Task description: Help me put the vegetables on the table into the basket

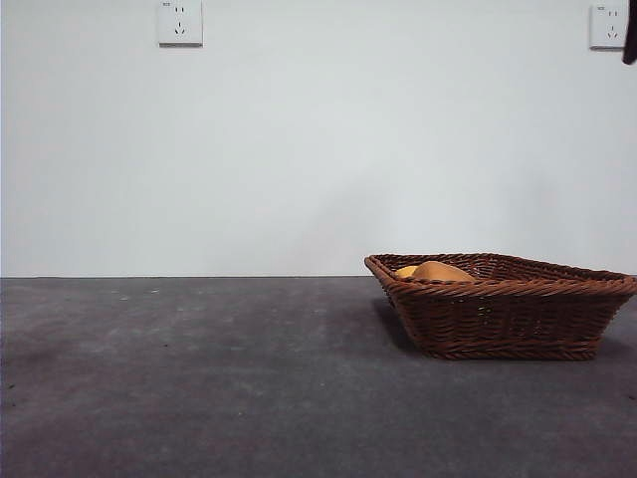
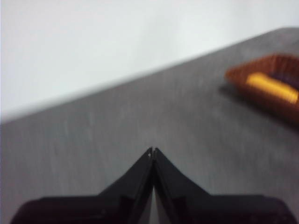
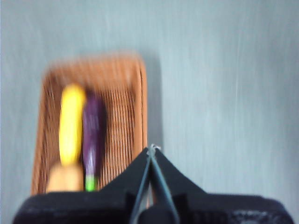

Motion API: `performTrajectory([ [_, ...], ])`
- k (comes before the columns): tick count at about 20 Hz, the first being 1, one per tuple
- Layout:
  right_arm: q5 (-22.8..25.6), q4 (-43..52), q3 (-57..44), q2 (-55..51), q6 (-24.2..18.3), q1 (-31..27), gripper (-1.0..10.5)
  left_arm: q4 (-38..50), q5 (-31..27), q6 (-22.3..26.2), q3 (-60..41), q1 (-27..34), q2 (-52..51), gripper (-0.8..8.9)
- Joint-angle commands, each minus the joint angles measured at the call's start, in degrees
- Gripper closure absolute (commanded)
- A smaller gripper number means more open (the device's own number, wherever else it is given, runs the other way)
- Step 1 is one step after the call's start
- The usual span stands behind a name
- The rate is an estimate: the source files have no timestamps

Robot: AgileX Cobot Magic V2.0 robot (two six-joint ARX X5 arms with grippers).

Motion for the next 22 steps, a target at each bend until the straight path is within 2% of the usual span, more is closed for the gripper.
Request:
performTrajectory([
  [1, 0.3, 6.3, -0.3, 0.2, 0.5, 0.0, 9.5, 0.7, -3.5, -7.4, -7.9, 0.3, -6.1, 8.18],
  [6, 0.2, 17.1, -0.3, 0.2, 0.5, 0.0, 9.5, -3.5, -10.0, -7.9, -11.2, 0.6, -15.4, 8.18],
  [10, 0.3, 18.9, -0.3, 0.2, 0.5, 0.0, 9.5, -3.5, -16.8, -9.1, -13.3, 0.6, -17.6, 8.18],
  [17, 0.3, 18.7, -0.3, 0.2, 0.5, 0.0, 9.5, -12.0, -17.0, -9.3, -13.5, 0.6, -20.9, 8.17],
  [22, 0.3, 18.7, -0.3, 0.2, 0.5, 0.0, 9.5, -11.9, -16.8, -10.1, -13.5, 0.6, -24.8, 8.17],
])
